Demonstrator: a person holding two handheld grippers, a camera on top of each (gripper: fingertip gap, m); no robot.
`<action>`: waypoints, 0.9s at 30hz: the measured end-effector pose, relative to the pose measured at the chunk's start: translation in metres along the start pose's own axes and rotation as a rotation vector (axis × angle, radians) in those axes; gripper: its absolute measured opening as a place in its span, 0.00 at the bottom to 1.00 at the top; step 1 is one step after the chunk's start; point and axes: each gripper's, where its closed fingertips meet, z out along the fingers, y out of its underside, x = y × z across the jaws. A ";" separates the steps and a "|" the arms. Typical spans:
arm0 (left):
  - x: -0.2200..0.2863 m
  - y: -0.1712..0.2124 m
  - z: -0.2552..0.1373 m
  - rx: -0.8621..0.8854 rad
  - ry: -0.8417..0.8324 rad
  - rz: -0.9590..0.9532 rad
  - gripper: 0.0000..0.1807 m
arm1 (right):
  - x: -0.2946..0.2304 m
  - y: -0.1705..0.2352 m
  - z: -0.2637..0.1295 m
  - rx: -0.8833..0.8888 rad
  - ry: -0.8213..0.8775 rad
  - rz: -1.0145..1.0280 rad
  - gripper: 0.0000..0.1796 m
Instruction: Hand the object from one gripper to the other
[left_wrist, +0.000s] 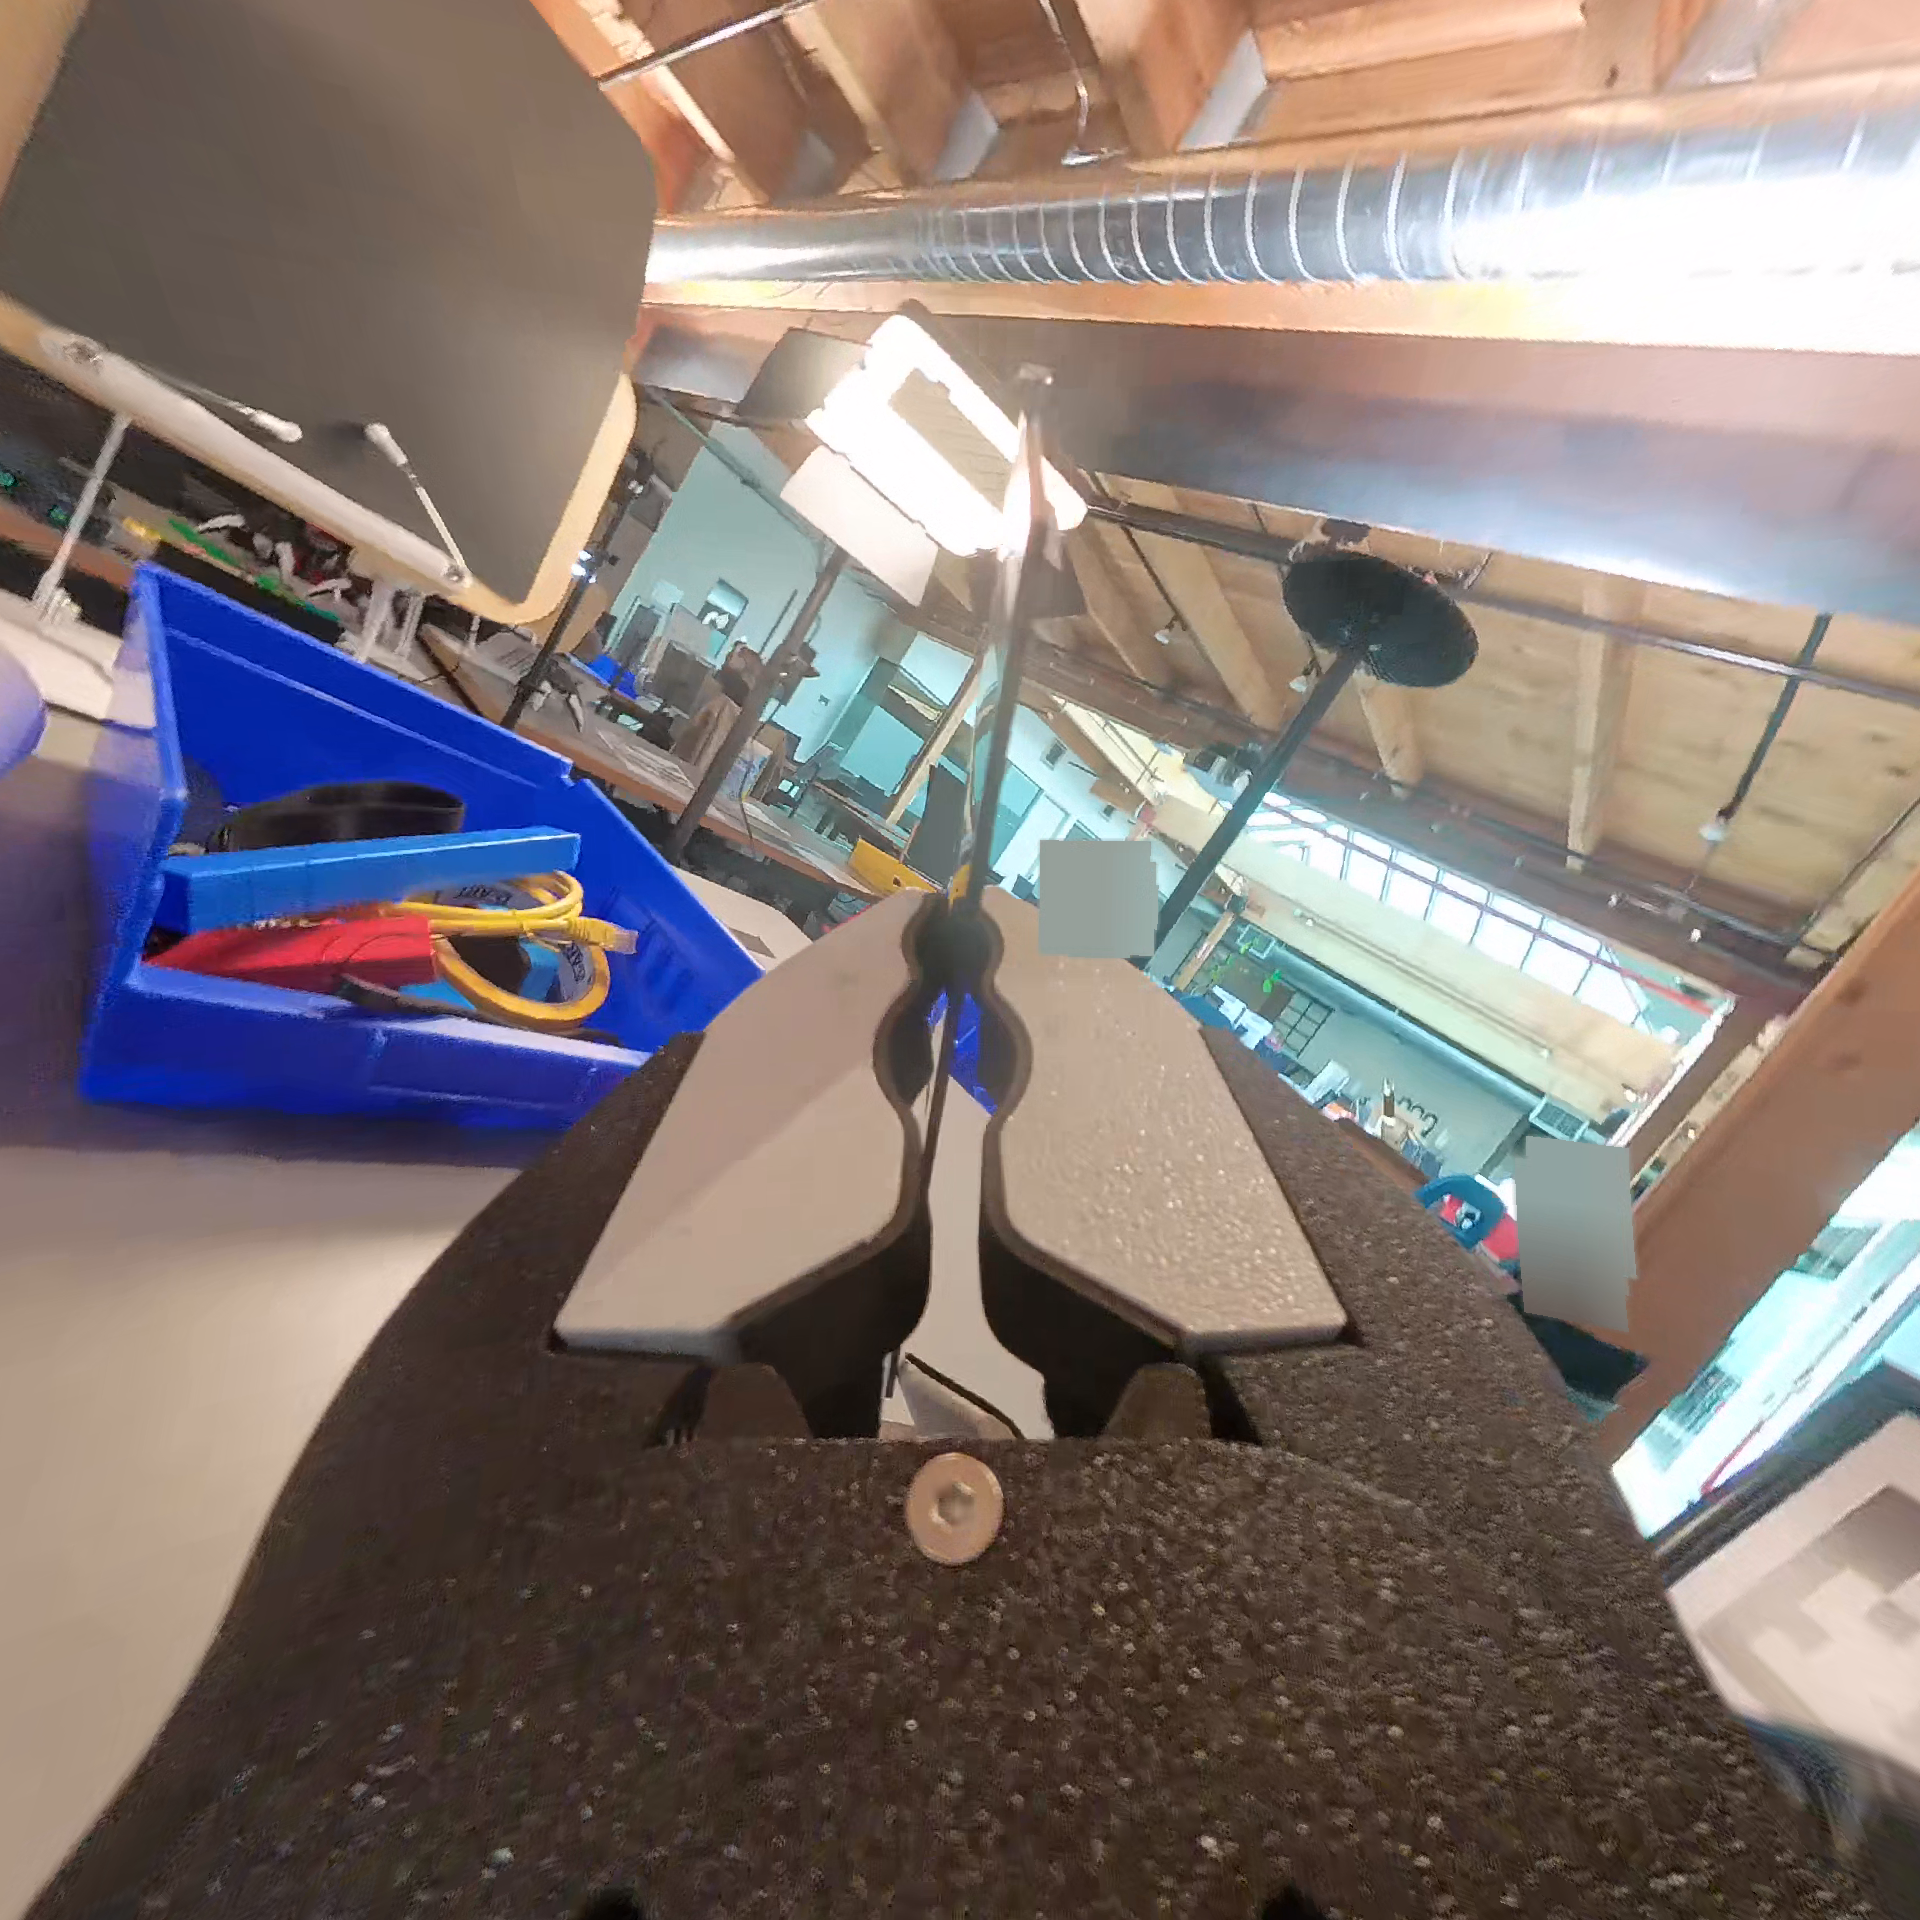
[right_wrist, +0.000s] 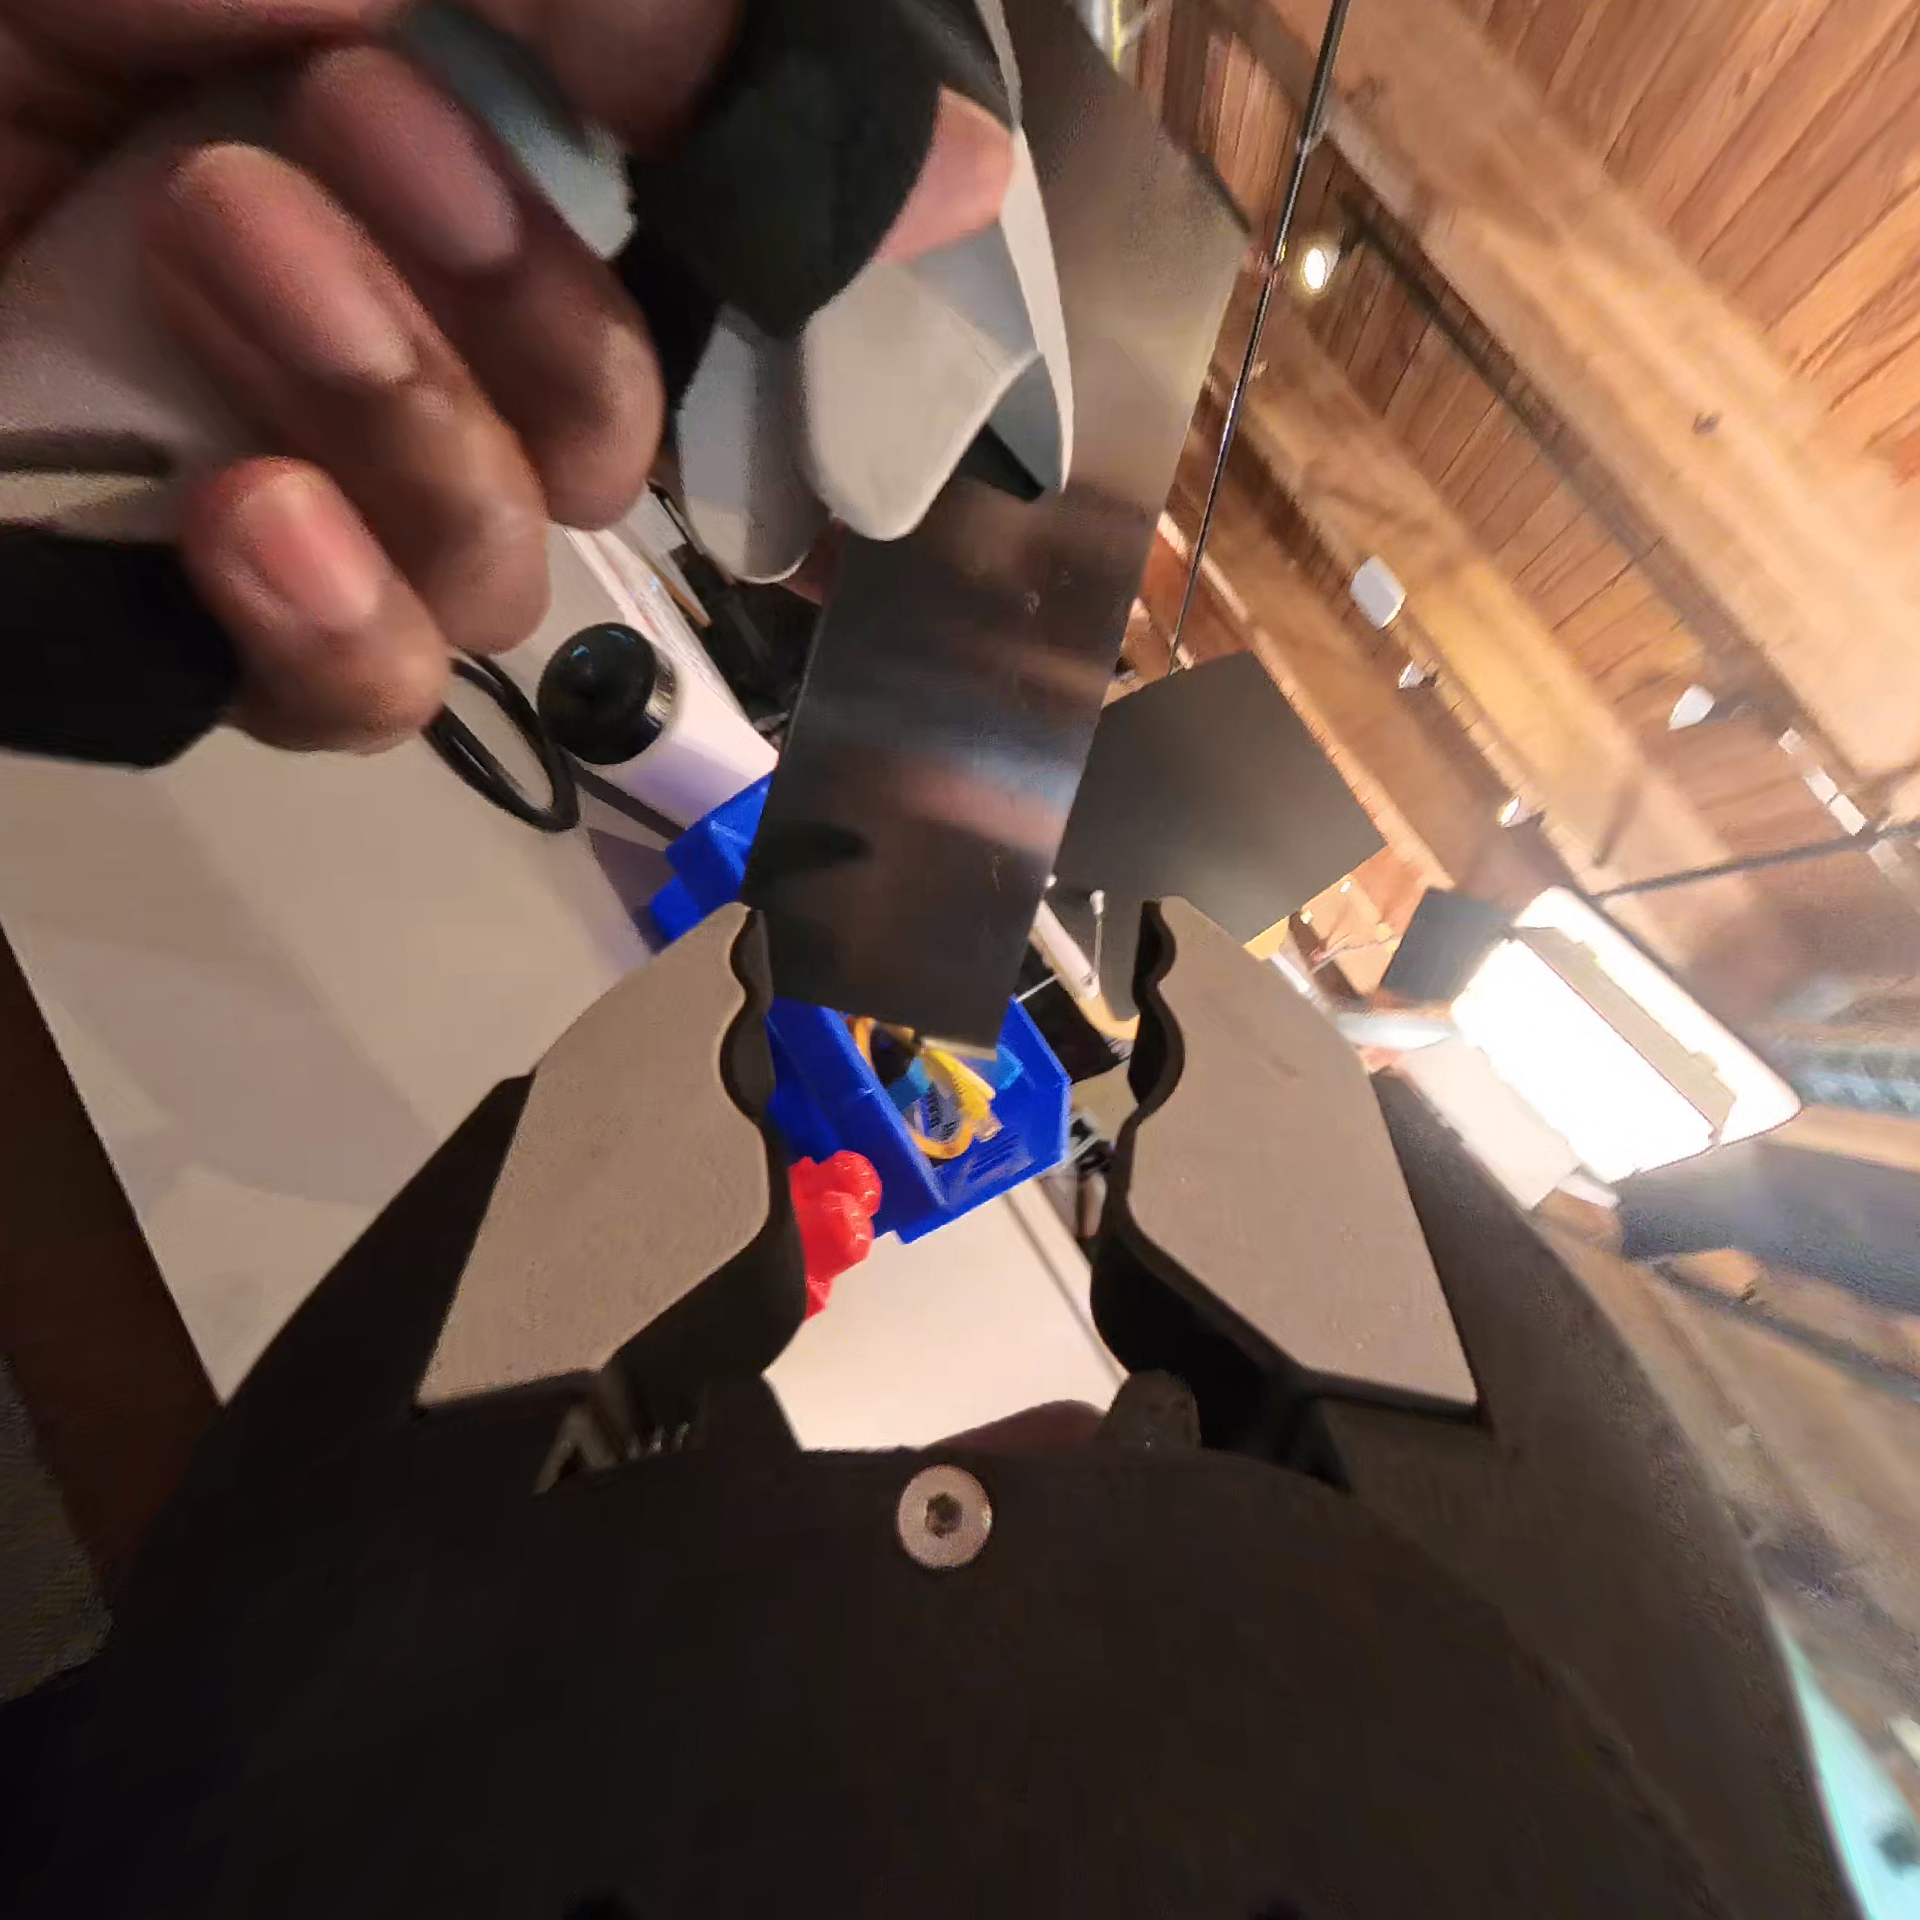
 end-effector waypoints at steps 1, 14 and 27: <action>-0.005 -0.002 -0.001 0.010 -0.018 -0.024 0.01 | -0.002 -0.002 -0.001 0.012 0.000 -0.042 0.37; 0.002 0.026 0.009 -0.144 0.109 -0.283 0.15 | 0.010 0.016 0.001 -0.062 0.100 -0.118 0.00; 0.014 0.015 0.009 -0.188 0.358 0.081 0.39 | 0.027 -0.012 -0.016 0.227 -0.501 1.199 0.01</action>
